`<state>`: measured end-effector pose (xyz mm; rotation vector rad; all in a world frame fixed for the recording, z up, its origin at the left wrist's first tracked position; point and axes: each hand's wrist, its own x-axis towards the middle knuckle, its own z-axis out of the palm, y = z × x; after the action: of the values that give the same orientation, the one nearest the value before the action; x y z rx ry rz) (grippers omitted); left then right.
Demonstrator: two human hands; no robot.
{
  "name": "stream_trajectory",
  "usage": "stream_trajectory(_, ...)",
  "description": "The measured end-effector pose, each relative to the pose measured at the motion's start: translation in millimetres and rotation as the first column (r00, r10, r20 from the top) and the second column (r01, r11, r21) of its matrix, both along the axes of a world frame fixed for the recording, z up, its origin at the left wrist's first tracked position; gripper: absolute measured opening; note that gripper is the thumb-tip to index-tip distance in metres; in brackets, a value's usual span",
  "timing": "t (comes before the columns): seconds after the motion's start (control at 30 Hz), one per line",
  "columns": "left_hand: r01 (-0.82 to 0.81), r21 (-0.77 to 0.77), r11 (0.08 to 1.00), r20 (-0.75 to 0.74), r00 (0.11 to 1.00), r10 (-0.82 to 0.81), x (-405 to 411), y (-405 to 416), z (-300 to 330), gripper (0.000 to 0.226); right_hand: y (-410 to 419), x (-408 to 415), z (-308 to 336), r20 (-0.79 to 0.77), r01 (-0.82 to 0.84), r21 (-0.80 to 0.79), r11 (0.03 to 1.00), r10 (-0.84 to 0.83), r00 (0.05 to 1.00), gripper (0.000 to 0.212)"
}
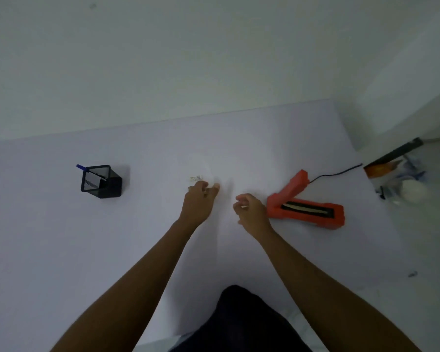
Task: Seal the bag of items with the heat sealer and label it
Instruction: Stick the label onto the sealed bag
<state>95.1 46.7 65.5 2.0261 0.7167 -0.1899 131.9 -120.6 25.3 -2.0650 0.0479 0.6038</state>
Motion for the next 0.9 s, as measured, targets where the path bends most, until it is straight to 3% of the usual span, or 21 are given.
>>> stream_trajectory(0.13, 0.143, -0.087, 0.986, 0.072, 0.988, -0.137, 2.7, -53.2, 32.4, 0.055, -70.9, -26.5, 27.5, 0.04, 0.07, -0.007, 0.998, -0.069, 0.997, 0.01)
stream_trajectory(0.23, 0.216, -0.133, 0.967, 0.059, 0.976, -0.21, 7.6, -90.2, 39.5, 0.053, -128.1, -31.8, 31.3, 0.12, 0.203, -0.104, 0.974, -0.19, 0.974, 0.004)
stream_trajectory(0.37, 0.258, -0.208, 0.943, -0.011, 0.964, -0.266, 31.3, -133.9, 33.9, 0.061, -193.4, -15.6, 19.2, 0.095, 0.438, -0.173, 0.882, -0.428, 0.899, 0.03)
stream_trajectory(0.47, 0.265, -0.268, 0.926, -0.093, 0.95, -0.298, 49.3, -158.0, 10.2, 0.083, -227.2, 2.2, 0.2, -0.019, 0.469, -0.228, 0.853, -0.485, 0.874, 0.061)
stream_trajectory(0.53, 0.204, -0.292, 0.934, -0.129, 0.959, -0.25, 55.3, -173.6, 1.1, 0.088, -239.9, 13.2, -15.7, -0.097, 0.468, -0.247, 0.848, -0.502, 0.859, 0.071)
stream_trajectory(0.67, 0.066, -0.292, 0.954, -0.168, 0.979, -0.119, 59.5, -201.8, -3.0, 0.069, -242.5, 32.6, -29.2, -0.097, 0.417, -0.179, 0.891, -0.437, 0.894, 0.054)
stream_trajectory(0.9, -0.091, -0.264, 0.96, -0.165, 0.985, 0.048, 105.7, -204.4, -8.9, 0.075, -234.4, 102.4, -42.3, -0.059, 0.326, -0.127, 0.937, -0.336, 0.94, 0.077)
